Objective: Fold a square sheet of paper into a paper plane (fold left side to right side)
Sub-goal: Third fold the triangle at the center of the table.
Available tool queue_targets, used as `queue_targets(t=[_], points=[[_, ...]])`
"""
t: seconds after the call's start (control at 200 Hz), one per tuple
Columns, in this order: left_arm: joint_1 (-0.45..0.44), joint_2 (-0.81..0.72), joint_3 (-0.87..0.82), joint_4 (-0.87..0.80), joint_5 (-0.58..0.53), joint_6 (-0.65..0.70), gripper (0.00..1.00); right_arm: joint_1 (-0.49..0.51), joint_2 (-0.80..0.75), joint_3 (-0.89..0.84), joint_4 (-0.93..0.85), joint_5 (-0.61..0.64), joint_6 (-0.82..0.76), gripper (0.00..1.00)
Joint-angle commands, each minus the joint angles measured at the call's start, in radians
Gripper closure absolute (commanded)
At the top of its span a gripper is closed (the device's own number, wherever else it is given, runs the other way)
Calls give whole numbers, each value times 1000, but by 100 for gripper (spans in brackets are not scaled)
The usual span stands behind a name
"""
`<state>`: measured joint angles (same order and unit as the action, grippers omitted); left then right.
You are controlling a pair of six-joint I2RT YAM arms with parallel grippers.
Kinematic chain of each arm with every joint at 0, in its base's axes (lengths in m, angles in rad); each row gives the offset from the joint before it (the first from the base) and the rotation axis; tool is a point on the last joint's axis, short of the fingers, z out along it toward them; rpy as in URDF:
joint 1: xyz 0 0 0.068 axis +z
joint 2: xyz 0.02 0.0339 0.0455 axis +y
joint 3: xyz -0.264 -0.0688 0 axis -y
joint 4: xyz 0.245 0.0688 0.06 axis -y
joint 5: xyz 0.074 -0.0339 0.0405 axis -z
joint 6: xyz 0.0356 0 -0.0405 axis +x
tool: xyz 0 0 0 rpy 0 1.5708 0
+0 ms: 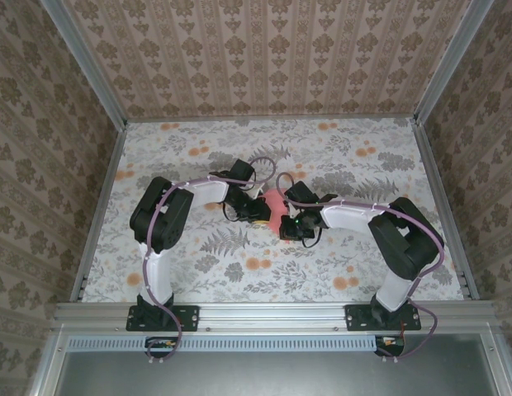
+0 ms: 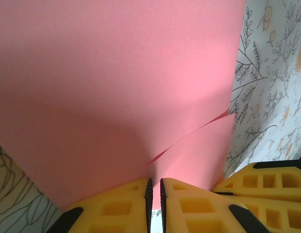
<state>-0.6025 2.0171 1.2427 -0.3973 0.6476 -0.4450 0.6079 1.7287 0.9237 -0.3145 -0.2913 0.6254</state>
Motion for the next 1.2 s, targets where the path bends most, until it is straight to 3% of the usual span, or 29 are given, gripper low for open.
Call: queue_targets(t=[0.0,0.365,0.455,0.785,1.195], points=[[3,28,35,-47,-53,20,83,-9,25,8,-70,28,9,91],[9,-92,50,-56,-63,43,69,-33,48,-31,-81,-6,36,92],[3,-134,2,-18,-42,35,71,-33,54,-36,-84,-9,36,100],[-79,-138,-98,108,26,9,80,-33,73,-26,-98,-6,25,100],[-97,-66,-69,100,19,25,84,-33,76,-13,-108,-5,17,100]])
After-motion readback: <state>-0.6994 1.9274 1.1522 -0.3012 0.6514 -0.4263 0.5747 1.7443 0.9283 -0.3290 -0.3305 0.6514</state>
